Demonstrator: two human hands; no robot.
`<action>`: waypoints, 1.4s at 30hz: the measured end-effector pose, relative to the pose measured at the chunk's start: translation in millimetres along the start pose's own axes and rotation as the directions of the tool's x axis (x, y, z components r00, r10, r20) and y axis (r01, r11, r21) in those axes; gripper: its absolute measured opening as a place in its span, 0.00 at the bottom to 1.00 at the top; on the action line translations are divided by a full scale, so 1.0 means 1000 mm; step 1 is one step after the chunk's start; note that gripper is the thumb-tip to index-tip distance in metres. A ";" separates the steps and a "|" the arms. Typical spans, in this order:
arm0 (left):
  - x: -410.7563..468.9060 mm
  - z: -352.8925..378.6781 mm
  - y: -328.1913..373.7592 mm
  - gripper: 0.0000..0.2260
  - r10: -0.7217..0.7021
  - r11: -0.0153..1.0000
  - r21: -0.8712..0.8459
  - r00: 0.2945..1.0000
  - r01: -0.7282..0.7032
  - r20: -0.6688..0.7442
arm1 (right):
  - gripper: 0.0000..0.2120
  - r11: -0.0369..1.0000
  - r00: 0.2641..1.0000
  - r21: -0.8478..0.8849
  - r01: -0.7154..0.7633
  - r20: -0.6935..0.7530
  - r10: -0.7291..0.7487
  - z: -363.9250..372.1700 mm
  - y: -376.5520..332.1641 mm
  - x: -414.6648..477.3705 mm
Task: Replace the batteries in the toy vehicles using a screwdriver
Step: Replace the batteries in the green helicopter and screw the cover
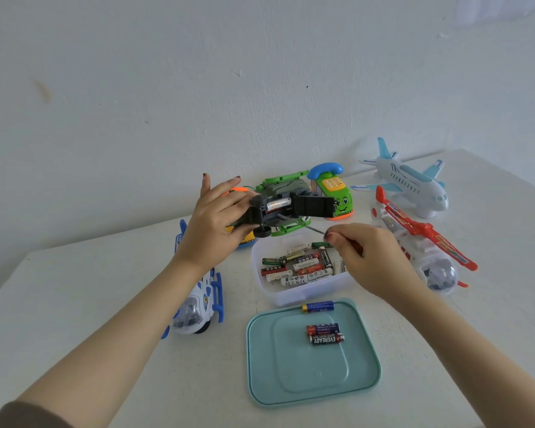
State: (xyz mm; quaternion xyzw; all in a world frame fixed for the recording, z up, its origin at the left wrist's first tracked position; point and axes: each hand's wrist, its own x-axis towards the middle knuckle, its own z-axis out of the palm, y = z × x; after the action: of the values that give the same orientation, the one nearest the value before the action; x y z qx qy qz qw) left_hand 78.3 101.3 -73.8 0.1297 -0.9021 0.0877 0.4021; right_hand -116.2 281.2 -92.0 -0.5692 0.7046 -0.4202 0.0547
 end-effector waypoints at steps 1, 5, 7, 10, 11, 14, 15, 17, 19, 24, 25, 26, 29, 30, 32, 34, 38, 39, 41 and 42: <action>0.001 0.001 0.000 0.15 0.007 1.000 0.004 1.000 -0.007 0.005 | 0.10 1.000 1.000 -0.006 -0.002 0.013 0.002 0.001 0.000 -0.001; 0.002 0.005 0.000 0.15 0.017 1.000 0.013 1.000 -0.017 0.000 | 0.12 0.998 0.997 0.003 -0.062 -0.056 0.062 0.002 0.003 -0.002; 0.002 0.006 0.000 0.14 0.025 0.999 0.020 1.000 -0.025 -0.006 | 0.14 0.996 0.993 -0.031 -0.082 -0.093 0.079 0.002 0.004 -0.001; 0.003 0.008 0.001 0.14 0.039 0.998 0.040 0.999 -0.039 -0.015 | 0.16 0.994 0.991 -0.060 -0.088 -0.103 0.081 0.002 0.001 -0.001; 0.003 0.009 0.001 0.14 0.044 0.998 0.042 0.999 -0.043 -0.016 | 0.17 0.994 0.992 -0.061 -0.087 -0.098 0.080 0.002 0.000 -0.001; 0.004 0.011 0.001 0.14 0.060 0.997 0.040 0.998 -0.059 -0.015 | 0.16 0.995 0.994 -0.062 -0.072 -0.089 0.066 0.004 0.002 0.001; 0.005 0.011 0.001 0.14 0.061 0.997 0.041 0.998 -0.060 -0.016 | 0.15 0.997 0.993 -0.042 -0.065 -0.097 0.061 0.005 0.004 0.001; 0.006 0.010 0.000 0.14 0.046 0.998 0.036 0.999 -0.045 -0.019 | 0.15 0.999 0.992 0.017 -0.045 -0.119 0.046 0.007 0.009 0.001; 0.006 0.008 -0.002 0.14 0.022 0.999 0.028 0.999 -0.021 -0.026 | 0.14 0.999 0.992 0.044 -0.030 -0.125 0.035 0.008 0.015 0.000; 0.005 0.005 -0.008 0.14 0.015 0.999 0.049 1.000 -0.014 -0.014 | 0.11 0.999 0.995 0.018 -0.045 -0.085 0.046 0.010 0.018 -0.005; 0.005 0.006 -0.008 0.14 0.025 0.998 0.052 1.000 -0.024 -0.009 | 0.11 0.999 0.995 0.004 -0.046 -0.084 0.046 0.010 0.017 -0.006; 0.005 0.006 -0.008 0.14 0.034 0.998 0.055 0.999 -0.034 -0.004 | 0.12 0.999 0.995 -0.012 -0.049 -0.084 0.048 0.011 0.017 -0.007; 0.005 0.009 -0.007 0.13 0.057 0.995 0.077 0.998 -0.056 -0.008 | 0.15 0.994 0.992 -0.041 -0.104 -0.078 0.101 0.009 0.016 -0.008; 0.005 0.010 -0.007 0.13 0.063 0.995 0.084 0.998 -0.062 -0.009 | 0.18 0.991 0.989 -0.048 -0.128 -0.073 0.125 0.008 0.015 -0.008; 0.005 0.011 -0.008 0.13 0.067 0.993 0.099 0.998 -0.066 -0.010 | 0.21 0.986 0.986 -0.066 -0.153 -0.075 0.148 0.005 0.013 -0.008; 0.006 0.012 -0.009 0.13 0.067 0.992 0.104 0.998 -0.065 -0.011 | 0.20 0.989 0.987 -0.059 -0.139 -0.089 0.133 0.003 0.011 -0.007; 0.008 0.012 -0.008 0.14 0.078 0.992 0.097 0.997 -0.077 -0.014 | 0.16 0.996 0.995 -0.036 -0.083 -0.064 0.080 -0.001 0.001 -0.003; 0.009 0.013 -0.007 0.14 0.080 0.992 0.094 0.997 -0.078 -0.018 | 0.17 0.996 0.995 -0.035 -0.080 -0.061 0.078 -0.001 -0.002 -0.001; 0.010 0.012 -0.004 0.14 0.080 0.994 0.081 0.996 -0.078 -0.025 | 0.18 0.995 0.994 -0.053 -0.085 -0.075 0.081 0.000 -0.004 0.003; 0.010 0.012 -0.003 0.14 0.080 0.994 0.072 0.996 -0.078 -0.027 | 0.18 0.994 0.993 -0.065 -0.089 -0.083 0.083 0.000 -0.005 0.006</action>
State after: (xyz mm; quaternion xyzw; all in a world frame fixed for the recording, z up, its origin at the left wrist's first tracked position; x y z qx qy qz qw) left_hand 64.3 94.0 -74.0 0.1066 -0.8967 0.1374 0.4070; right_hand -113.9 276.4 -86.4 -0.5226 0.7441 -0.4155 0.0247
